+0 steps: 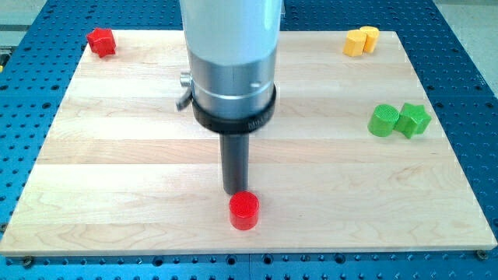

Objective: Move the red star into the top of the red circle

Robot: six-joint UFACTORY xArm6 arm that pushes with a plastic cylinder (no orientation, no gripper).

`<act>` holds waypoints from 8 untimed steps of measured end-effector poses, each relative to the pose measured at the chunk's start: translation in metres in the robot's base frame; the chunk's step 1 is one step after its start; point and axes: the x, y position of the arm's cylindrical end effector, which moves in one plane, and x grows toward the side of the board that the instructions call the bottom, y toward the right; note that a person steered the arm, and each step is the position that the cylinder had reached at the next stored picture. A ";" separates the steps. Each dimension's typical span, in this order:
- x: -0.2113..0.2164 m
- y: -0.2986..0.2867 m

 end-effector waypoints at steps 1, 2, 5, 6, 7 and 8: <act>-0.071 -0.127; -0.175 -0.125; -0.339 -0.186; -0.325 -0.240; -0.266 -0.243; -0.196 -0.201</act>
